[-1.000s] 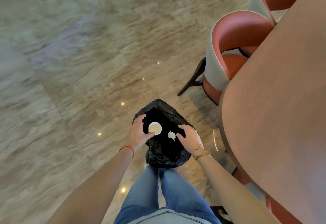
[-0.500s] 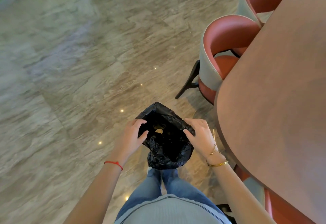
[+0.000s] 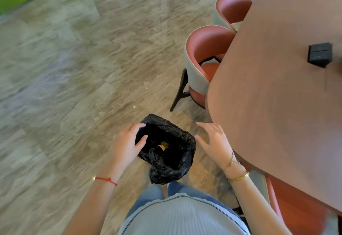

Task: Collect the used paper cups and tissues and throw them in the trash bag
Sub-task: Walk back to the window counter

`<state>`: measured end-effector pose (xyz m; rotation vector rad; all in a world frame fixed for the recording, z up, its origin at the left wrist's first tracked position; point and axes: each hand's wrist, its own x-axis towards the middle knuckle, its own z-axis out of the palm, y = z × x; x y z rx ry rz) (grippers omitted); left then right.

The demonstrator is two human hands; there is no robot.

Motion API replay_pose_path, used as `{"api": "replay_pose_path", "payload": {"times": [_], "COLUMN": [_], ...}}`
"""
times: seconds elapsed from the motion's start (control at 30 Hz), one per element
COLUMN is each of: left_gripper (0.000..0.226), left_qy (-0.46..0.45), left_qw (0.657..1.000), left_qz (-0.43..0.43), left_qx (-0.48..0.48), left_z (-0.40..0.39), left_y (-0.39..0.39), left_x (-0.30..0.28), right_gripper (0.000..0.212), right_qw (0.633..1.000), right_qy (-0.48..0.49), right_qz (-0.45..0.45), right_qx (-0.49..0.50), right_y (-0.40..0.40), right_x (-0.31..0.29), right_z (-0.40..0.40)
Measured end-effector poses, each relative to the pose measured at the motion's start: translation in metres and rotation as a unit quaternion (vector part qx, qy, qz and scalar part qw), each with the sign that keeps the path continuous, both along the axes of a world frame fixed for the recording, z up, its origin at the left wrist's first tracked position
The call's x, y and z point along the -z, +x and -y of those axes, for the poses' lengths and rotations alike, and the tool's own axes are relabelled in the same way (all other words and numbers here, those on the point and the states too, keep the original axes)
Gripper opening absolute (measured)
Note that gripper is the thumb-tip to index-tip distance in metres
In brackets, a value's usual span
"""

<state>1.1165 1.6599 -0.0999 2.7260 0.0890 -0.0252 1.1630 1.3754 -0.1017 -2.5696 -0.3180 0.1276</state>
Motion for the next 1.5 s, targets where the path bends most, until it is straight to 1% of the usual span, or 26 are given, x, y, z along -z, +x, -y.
{"api": "replay_pose_path", "payload": {"times": [0.17,0.3,0.37,0.57,0.7,0.87,0.97,1.1,1.23,1.5], "left_gripper": [0.035,0.033,0.033,0.033,0.033,0.034,0.034,0.034,0.035,0.033], "left_qy": [-0.003,-0.044,-0.044,-0.064,-0.074,-0.078,-0.081,-0.093,-0.094,-0.121], "left_qw": [0.999,0.993,0.988,0.961,0.936,0.891,0.856,0.805,0.766,0.687], "left_qz": [0.009,0.014,0.015,0.029,0.023,0.013,0.001,-0.005,0.006,-0.004], "left_qx": [0.053,0.107,0.148,0.269,0.344,0.447,0.510,0.586,0.636,0.717], "left_z": [0.004,0.005,0.005,0.018,0.043,0.099,0.145,0.219,0.292,0.451], "left_y": [-0.018,-0.039,-0.050,-0.078,-0.097,-0.125,-0.145,-0.182,-0.222,-0.339], "left_x": [-0.012,-0.020,-0.025,-0.033,-0.038,-0.043,-0.045,-0.049,-0.053,-0.063], "right_gripper": [0.043,0.043,0.043,0.044,0.044,0.043,0.042,0.042,0.042,0.041], "right_qw": [0.997,0.988,0.981,0.950,0.917,0.872,0.842,0.792,0.750,0.666], "right_qy": [0.007,0.014,0.013,0.013,0.007,0.009,0.017,0.013,0.018,-0.015], "right_qz": [0.007,0.018,0.028,0.030,0.030,0.027,0.034,0.043,0.052,0.073], "right_qx": [0.076,0.154,0.193,0.310,0.397,0.489,0.538,0.609,0.659,0.742], "right_y": [-0.050,-0.109,-0.142,-0.246,-0.311,-0.385,-0.424,-0.480,-0.535,-0.666], "right_x": [-0.006,-0.014,-0.017,-0.025,-0.027,-0.028,-0.028,-0.030,-0.035,-0.049], "right_z": [0.004,0.000,-0.002,-0.003,-0.003,0.008,0.023,0.054,0.091,0.191]}}
